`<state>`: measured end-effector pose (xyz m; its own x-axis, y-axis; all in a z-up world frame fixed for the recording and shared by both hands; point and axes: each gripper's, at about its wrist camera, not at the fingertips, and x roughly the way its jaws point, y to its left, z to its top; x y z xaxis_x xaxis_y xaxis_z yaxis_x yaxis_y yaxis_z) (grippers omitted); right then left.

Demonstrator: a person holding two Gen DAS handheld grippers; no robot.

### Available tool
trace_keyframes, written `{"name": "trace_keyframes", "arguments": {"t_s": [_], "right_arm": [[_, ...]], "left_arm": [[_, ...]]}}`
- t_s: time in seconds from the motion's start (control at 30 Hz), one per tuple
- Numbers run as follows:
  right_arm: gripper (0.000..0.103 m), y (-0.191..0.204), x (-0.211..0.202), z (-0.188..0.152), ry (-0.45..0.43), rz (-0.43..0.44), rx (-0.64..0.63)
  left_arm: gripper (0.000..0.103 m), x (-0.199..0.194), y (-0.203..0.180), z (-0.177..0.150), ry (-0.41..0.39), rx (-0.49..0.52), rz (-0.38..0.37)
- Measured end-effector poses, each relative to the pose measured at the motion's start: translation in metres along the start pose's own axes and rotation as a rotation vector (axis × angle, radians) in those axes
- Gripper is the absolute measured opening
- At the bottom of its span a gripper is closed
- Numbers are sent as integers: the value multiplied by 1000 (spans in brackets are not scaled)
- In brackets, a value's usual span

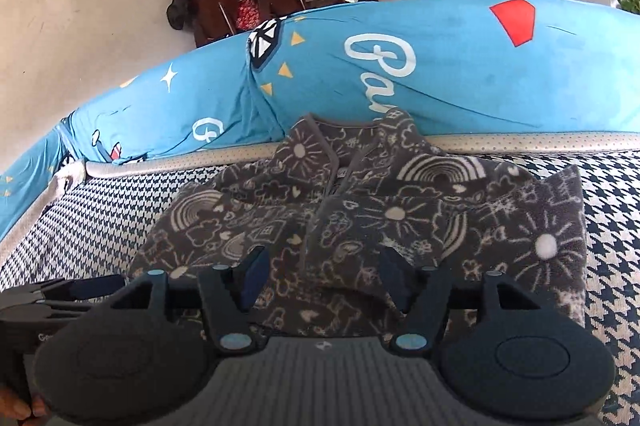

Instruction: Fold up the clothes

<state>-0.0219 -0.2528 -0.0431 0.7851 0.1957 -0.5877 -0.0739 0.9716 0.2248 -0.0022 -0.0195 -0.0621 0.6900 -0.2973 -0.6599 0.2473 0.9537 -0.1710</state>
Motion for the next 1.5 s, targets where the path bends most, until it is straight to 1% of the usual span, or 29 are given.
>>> {"name": "trace_keyframes", "arguments": {"t_s": [0.07,0.2,0.37,0.43,0.47,0.53,0.57,0.6,0.63,0.73,0.87,0.93,0.97,1.03,1.1,1.2,1.33,1.37,1.5], "right_arm": [[67,5,4,-3,17,11,-31],[67,12,13,-11,40,-21,-103],[67,13,20,-16,45,-46,-135],[67,14,22,-17,41,-75,-152],[62,14,23,-17,40,-93,-157],[50,12,25,-17,41,-137,-150],[46,9,26,-17,40,-155,-137],[40,5,25,-16,33,-173,-119],[35,2,23,-15,23,-194,-97],[31,-10,14,-12,-16,-282,-24],[31,-35,-3,-8,-66,-434,100],[31,-48,-11,-7,-86,-462,151],[31,-51,-15,-6,-99,-446,154],[31,-52,-20,-4,-110,-374,138],[32,-45,-20,-4,-99,-296,107],[34,-29,-15,-6,-83,-222,32],[45,-12,-9,-7,-79,-150,-33],[46,-8,-7,-8,-72,-131,-44],[50,6,10,-13,-46,-128,-124]], "left_arm": [[95,1,0,-1,5,-2,1],[95,2,-1,-2,8,2,11],[95,2,-1,-1,10,-3,4],[95,2,-1,-1,9,0,3],[95,2,-2,-1,9,2,2],[95,1,-2,-2,9,4,0],[95,2,-2,-2,9,5,1],[95,2,-3,-2,9,6,1],[95,2,-3,-2,8,7,1],[95,2,-3,-2,7,8,3],[95,2,-3,-2,4,8,6],[95,2,-3,-2,2,5,10],[95,3,-3,-2,2,3,12],[95,4,-3,-1,2,-6,17],[95,4,-2,-1,5,-15,19],[95,6,-2,-2,8,-20,19],[95,6,-2,-3,14,-21,26],[95,7,-1,-4,15,-21,27],[96,7,-1,-5,22,-26,26]]}}
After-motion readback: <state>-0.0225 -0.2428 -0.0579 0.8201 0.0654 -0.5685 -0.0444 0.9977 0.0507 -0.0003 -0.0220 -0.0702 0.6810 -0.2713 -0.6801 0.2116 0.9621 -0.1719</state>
